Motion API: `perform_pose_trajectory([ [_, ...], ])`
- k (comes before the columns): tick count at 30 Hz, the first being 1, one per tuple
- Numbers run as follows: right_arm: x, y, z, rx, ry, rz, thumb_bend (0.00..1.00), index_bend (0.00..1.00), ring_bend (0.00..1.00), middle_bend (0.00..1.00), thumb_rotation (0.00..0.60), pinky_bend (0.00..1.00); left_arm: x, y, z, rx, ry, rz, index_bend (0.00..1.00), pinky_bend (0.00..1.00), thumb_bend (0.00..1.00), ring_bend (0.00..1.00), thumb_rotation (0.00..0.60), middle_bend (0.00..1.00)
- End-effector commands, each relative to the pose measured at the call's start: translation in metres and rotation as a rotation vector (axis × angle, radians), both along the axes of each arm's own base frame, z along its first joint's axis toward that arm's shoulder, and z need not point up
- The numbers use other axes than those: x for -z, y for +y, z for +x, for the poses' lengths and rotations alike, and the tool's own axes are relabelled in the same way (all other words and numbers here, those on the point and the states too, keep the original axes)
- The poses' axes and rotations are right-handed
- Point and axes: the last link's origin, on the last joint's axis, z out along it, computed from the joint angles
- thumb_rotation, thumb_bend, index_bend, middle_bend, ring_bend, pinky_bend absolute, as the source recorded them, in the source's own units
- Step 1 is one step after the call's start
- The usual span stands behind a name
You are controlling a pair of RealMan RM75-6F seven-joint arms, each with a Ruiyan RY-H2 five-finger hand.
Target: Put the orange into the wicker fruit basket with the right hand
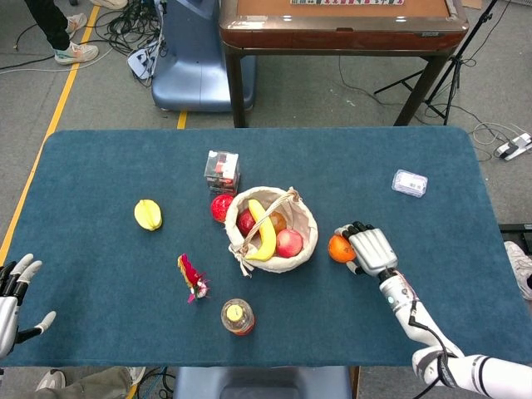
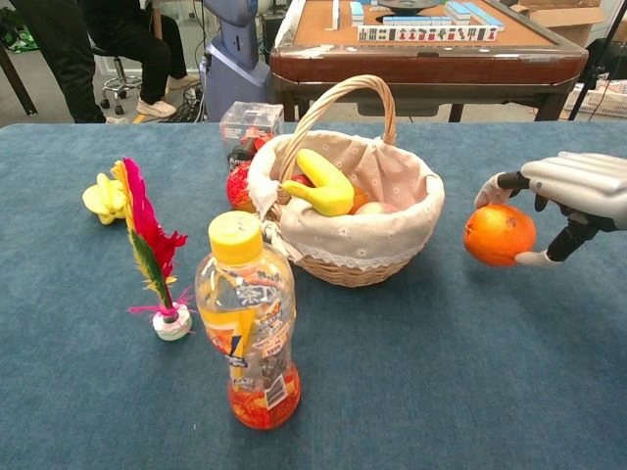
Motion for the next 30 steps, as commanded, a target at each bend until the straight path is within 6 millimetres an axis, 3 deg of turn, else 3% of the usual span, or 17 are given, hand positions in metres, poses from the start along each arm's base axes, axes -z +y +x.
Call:
perform_pose_trajectory([
  [1, -0.034, 0.011, 0.010, -0.009, -0.104, -0.035, 0.31, 0.33, 0.19, 0.31, 0.600, 0.34, 0.001, 0.000, 0.000, 0.001, 0.000, -0.003, 0.14, 0.00, 0.22, 0.00, 0.600, 0.02],
  [6, -0.061, 0.018, 0.028, -0.039, -0.214, -0.062, 0.31, 0.33, 0.19, 0.31, 0.600, 0.34, 0.003, 0.003, 0.003, 0.015, -0.002, -0.010, 0.14, 0.00, 0.22, 0.00, 0.600, 0.02],
  [10, -0.068, 0.017, 0.043, -0.048, -0.300, -0.066, 0.31, 0.33, 0.19, 0.31, 0.600, 0.34, 0.004, 0.004, 0.004, 0.018, -0.001, -0.012, 0.14, 0.00, 0.22, 0.00, 0.600, 0.02],
  [18, -0.045, 0.012, 0.067, -0.072, -0.346, -0.066, 0.31, 0.32, 0.19, 0.26, 0.600, 0.34, 0.005, 0.004, 0.004, 0.018, -0.001, -0.014, 0.14, 0.00, 0.22, 0.00, 0.600, 0.02],
  [30, -0.026, 0.009, 0.081, -0.094, -0.369, -0.063, 0.31, 0.12, 0.12, 0.12, 0.600, 0.34, 0.004, 0.002, 0.001, 0.008, 0.000, -0.012, 0.14, 0.00, 0.22, 0.00, 0.600, 0.02],
])
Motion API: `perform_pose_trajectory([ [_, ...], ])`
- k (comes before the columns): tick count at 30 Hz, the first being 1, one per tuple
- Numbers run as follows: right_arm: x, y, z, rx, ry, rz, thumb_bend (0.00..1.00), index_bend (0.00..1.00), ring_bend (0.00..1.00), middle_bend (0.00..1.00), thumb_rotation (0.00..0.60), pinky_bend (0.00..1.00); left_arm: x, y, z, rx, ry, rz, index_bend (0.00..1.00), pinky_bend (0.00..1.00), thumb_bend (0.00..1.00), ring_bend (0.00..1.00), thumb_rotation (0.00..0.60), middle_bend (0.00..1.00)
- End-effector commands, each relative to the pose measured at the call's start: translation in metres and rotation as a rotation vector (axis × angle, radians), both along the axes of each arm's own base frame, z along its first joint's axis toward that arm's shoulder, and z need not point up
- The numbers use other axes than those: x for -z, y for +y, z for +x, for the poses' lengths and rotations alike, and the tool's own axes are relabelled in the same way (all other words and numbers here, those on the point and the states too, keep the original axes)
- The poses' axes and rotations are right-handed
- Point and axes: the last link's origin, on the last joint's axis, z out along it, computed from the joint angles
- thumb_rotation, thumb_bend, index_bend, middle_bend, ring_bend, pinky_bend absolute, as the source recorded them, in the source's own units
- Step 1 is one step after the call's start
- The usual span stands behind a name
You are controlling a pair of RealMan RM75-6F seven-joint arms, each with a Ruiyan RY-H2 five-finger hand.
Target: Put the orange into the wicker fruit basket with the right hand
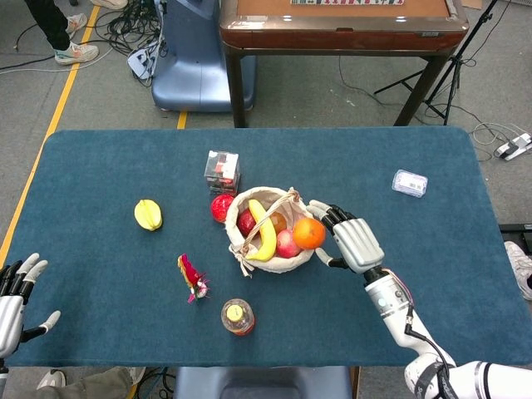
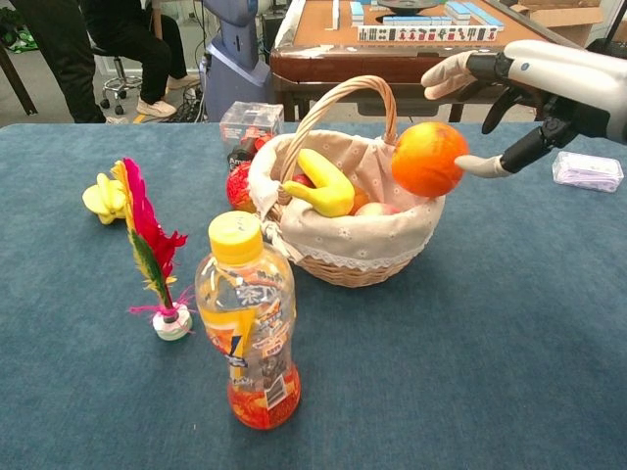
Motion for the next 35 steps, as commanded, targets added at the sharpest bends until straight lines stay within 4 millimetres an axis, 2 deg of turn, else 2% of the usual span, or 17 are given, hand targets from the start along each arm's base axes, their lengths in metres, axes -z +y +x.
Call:
perform_pose_trajectory([
  [1, 0.002, 0.000, 0.000, -0.003, 0.003, 0.000, 0.31, 0.12, 0.12, 0.12, 0.600, 0.34, 0.000, 0.000, -0.001, -0.002, 0.000, 0.001, 0.14, 0.00, 0.22, 0.00, 0.600, 0.02],
  [8, -0.010, 0.008, -0.010, -0.013, 0.008, -0.035, 0.31, 0.12, 0.12, 0.12, 0.600, 0.34, -0.001, -0.001, -0.001, -0.003, -0.003, 0.003, 0.14, 0.00, 0.22, 0.00, 0.600, 0.02],
  [16, -0.050, 0.037, -0.068, 0.040, 0.181, -0.155, 0.31, 0.12, 0.12, 0.12, 0.600, 0.34, -0.004, 0.000, -0.005, -0.015, -0.002, 0.008, 0.14, 0.00, 0.22, 0.00, 0.600, 0.02],
  [20, -0.069, 0.059, -0.099, 0.105, 0.246, -0.186, 0.31, 0.12, 0.12, 0.13, 0.600, 0.34, -0.002, 0.002, -0.005, -0.011, -0.002, 0.006, 0.14, 0.00, 0.22, 0.00, 0.600, 0.02],
  [26, -0.097, 0.091, -0.138, 0.233, 0.245, -0.247, 0.31, 0.12, 0.12, 0.13, 0.600, 0.34, 0.001, 0.005, -0.003, -0.006, -0.002, -0.003, 0.14, 0.00, 0.22, 0.00, 0.600, 0.02],
  [29, -0.111, 0.105, -0.151, 0.280, 0.235, -0.289, 0.31, 0.12, 0.12, 0.13, 0.600, 0.34, 0.003, 0.006, -0.002, -0.003, 0.000, -0.010, 0.14, 0.00, 0.22, 0.00, 0.600, 0.02],
  [35, -0.128, 0.125, -0.162, 0.304, 0.226, -0.337, 0.31, 0.12, 0.12, 0.13, 0.600, 0.34, 0.007, 0.010, 0.002, 0.009, -0.002, -0.020, 0.14, 0.00, 0.22, 0.00, 0.600, 0.02],
])
